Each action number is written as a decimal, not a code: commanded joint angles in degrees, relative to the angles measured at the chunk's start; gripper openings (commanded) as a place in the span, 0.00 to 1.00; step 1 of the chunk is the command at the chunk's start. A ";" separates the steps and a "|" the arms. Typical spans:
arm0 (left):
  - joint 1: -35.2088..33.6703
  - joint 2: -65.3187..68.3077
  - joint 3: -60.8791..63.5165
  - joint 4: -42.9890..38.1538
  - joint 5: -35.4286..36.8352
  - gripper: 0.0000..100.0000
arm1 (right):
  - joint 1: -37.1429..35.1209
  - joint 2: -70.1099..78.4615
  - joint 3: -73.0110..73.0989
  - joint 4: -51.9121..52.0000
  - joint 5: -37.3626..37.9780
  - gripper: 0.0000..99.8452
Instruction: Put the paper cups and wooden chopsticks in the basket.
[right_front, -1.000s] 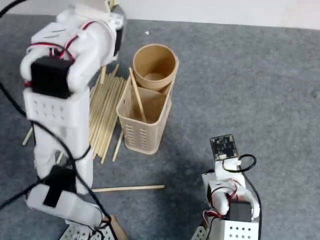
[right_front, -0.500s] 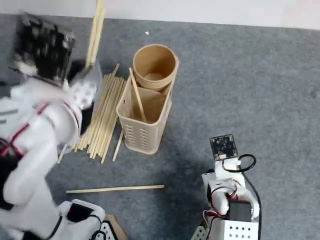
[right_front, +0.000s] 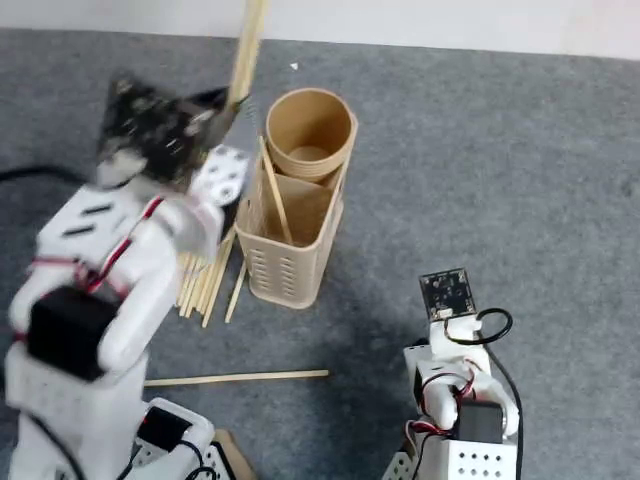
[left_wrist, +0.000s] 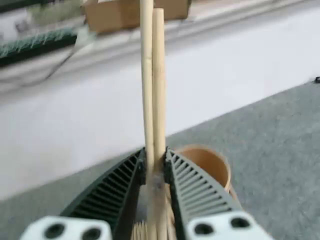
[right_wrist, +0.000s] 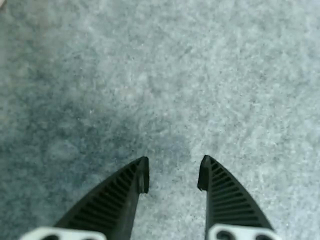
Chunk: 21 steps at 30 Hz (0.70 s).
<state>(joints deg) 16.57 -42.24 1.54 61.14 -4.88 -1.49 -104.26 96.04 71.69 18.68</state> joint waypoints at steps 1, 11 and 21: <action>2.33 6.55 -8.66 -1.93 0.35 0.00 | 1.19 -0.75 6.73 0.31 0.62 0.17; 2.68 15.78 -3.03 -10.99 3.96 0.01 | 1.19 -0.75 6.73 0.31 0.62 0.17; 2.68 12.88 11.21 -15.47 4.40 0.01 | 1.19 -0.75 6.73 0.31 0.62 0.17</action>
<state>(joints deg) 18.68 -26.51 12.00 46.90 -1.01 -1.49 -104.26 96.04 71.69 18.68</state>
